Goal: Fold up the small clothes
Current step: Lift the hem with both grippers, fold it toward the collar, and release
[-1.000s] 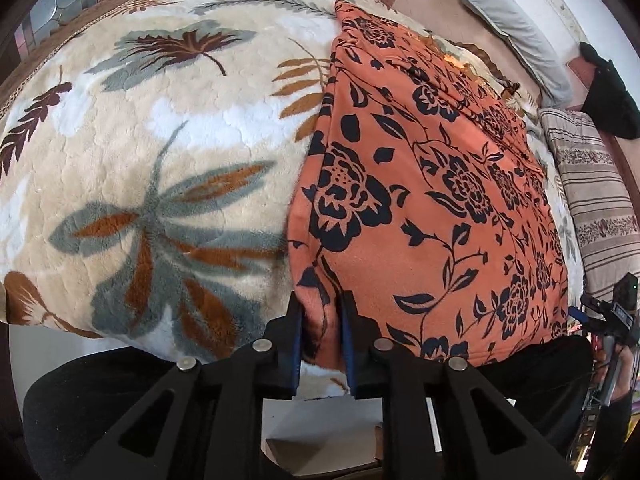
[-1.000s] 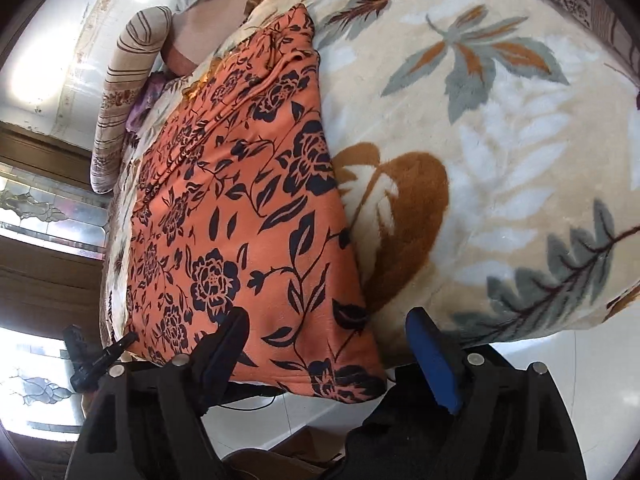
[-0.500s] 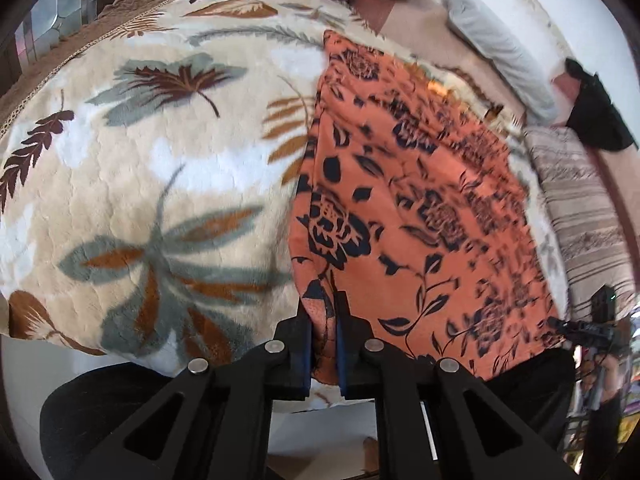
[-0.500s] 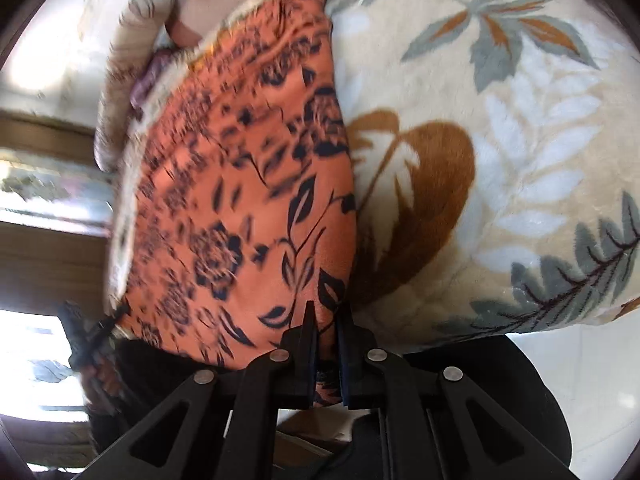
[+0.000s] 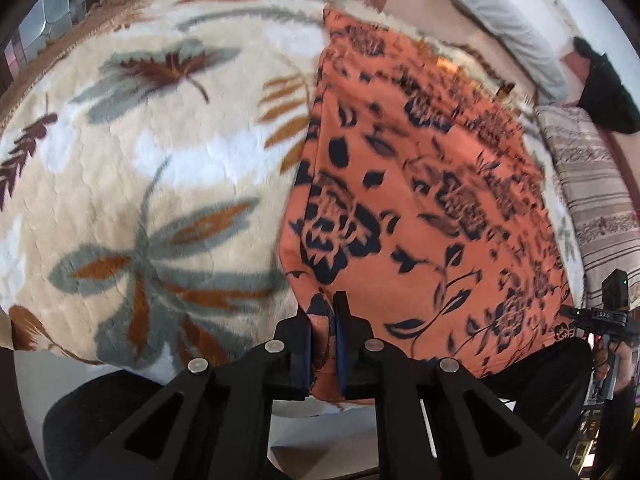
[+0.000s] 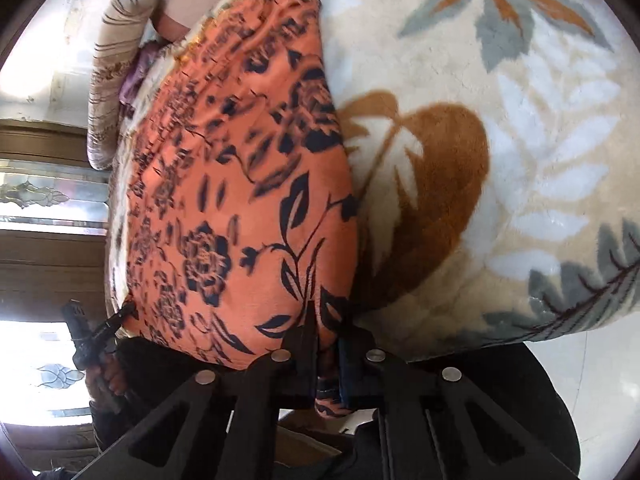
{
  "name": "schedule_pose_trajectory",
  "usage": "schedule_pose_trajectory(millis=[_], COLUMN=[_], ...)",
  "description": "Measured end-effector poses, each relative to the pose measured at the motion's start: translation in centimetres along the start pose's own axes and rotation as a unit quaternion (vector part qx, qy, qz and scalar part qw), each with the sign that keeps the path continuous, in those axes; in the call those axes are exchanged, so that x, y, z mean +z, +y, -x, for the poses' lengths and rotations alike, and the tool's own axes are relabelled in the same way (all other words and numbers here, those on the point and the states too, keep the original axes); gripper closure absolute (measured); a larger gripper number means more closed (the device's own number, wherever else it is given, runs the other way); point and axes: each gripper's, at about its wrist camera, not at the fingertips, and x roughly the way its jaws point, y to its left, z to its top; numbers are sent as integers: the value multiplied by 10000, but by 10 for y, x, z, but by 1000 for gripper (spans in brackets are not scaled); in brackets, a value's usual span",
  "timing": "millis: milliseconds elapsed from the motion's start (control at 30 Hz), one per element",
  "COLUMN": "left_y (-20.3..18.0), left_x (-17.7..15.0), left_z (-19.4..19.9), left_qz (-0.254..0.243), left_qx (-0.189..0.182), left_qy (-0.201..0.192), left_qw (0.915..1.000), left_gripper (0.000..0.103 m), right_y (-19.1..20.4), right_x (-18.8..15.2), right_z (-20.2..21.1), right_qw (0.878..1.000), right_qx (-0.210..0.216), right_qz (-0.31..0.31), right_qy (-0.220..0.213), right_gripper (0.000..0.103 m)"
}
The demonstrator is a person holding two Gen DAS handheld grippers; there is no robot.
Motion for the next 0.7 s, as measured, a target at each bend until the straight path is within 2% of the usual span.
schedule_pose_trajectory(millis=[67, 133, 233, 300, 367, 467, 567, 633, 667, 700], left_y=[1, 5, 4, -1, -12, -34, -49, -49, -51, -51], left_x=[2, 3, 6, 19, 49, 110, 178, 217, 241, 259], left_z=[4, -4, -14, -6, 8, 30, 37, 25, 3, -20], left_qz=[47, 102, 66, 33, 3, -164, -30, 109, 126, 78], left_qx=[-85, -9, 74, -67, -331, -530, -707, -538, -362, -151], left_qy=[-36, 188, 476, 380, 82, -570, -1281, -1554, -1522, -1391], left_qw=[9999, 9998, 9988, 9992, 9994, 9968, 9892, 9863, 9876, 9901], left_gripper=[94, 94, 94, 94, 94, 94, 93, 89, 73, 61], right_y=[4, 4, -7, -6, 7, 41, 79, 84, 81, 79], right_x=[0, 2, 6, 12, 27, 77, 151, 199, 222, 242], right_z=[11, 15, 0, -2, 7, 34, 67, 74, 67, 55], right_qw=[9997, 9992, 9992, 9984, 9969, 9914, 9790, 9690, 9663, 9672], right_qx=[207, 304, 319, 471, 696, 1015, 1236, 1422, 1500, 1440], right_qz=[5, -51, -234, -309, -283, -24, 237, 21, -185, -240], right_qy=[-159, -238, 24, 30, -231, -822, -1602, -2019, -2083, -2078], right_gripper=[96, 96, 96, 96, 96, 96, 96, 95, 94, 90])
